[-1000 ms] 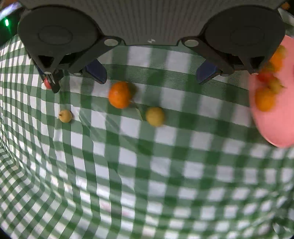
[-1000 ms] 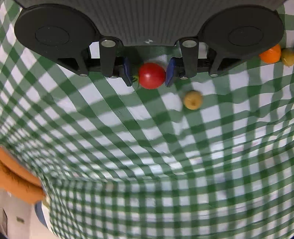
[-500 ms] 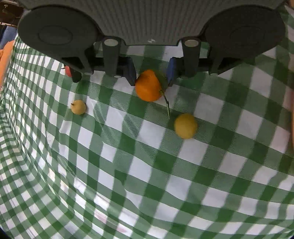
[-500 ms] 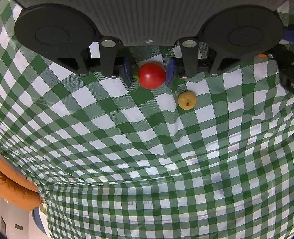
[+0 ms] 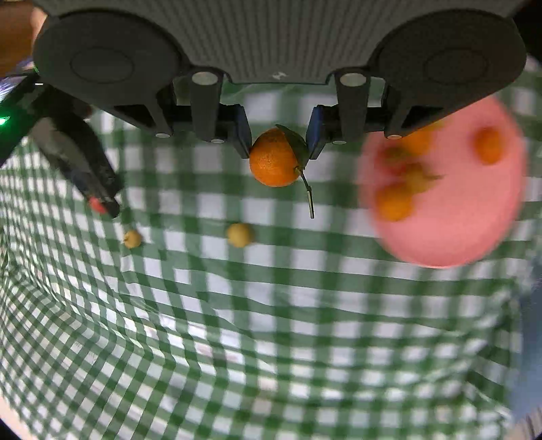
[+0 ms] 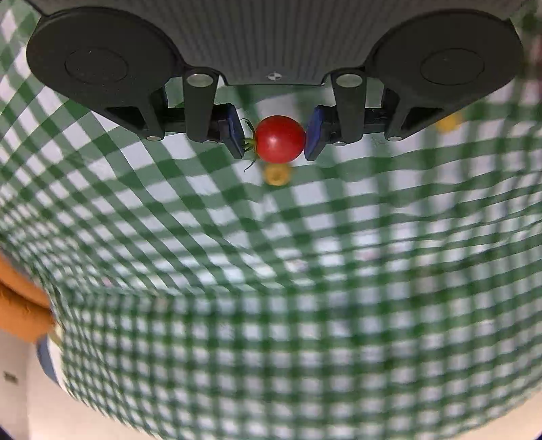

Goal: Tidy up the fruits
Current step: 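Carry the orange and tomato over the pink plate and open both tools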

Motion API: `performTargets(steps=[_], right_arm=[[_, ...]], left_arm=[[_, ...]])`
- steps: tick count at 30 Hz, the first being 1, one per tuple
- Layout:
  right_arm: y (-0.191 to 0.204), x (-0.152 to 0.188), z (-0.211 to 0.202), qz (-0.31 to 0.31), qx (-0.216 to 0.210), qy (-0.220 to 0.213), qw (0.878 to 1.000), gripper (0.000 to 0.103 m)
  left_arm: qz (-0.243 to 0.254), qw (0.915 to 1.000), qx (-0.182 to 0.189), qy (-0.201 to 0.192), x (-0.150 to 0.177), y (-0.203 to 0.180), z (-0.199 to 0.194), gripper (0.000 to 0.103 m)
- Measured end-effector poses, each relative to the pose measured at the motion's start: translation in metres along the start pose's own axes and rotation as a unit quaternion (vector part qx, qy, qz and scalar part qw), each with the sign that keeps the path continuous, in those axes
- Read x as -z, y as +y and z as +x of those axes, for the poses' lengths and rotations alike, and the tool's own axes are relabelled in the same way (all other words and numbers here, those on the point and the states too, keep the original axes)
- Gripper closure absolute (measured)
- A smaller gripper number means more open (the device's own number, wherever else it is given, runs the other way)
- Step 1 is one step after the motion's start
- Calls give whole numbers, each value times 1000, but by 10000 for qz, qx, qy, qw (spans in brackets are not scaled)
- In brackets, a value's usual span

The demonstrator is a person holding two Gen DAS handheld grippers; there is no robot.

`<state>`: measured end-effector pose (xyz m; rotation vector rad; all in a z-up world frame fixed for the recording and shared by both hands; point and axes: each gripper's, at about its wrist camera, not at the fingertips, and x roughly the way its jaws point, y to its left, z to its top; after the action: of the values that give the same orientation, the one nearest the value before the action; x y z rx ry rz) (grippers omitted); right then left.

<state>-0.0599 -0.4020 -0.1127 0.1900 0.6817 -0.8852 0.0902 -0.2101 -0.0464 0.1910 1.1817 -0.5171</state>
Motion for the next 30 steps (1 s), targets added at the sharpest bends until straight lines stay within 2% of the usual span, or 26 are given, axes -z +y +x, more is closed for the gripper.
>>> performTargets(steps=[4, 7, 14, 23, 30], right_arm=[[29, 14, -74, -330, -417, -193, 9984, 63], [50, 29, -121, -426, -703, -176, 9965, 63], [104, 56, -196, -765, -1515, 146, 9854, 63], [155, 54, -229, -1315, -1891, 64, 9731, 63], [176, 51, -217, -1550, -1937, 100, 9687, 63]], left_arm=[[236, 9987, -293, -352, 31, 33, -43, 64], [357, 9970, -395, -561, 55, 55, -73, 64], [299, 9952, -322, -875, 98, 104, -123, 64], [1, 9929, -145, -1180, 112, 152, -141, 64], [-74, 9939, 73, -1097, 98, 173, -129, 64]])
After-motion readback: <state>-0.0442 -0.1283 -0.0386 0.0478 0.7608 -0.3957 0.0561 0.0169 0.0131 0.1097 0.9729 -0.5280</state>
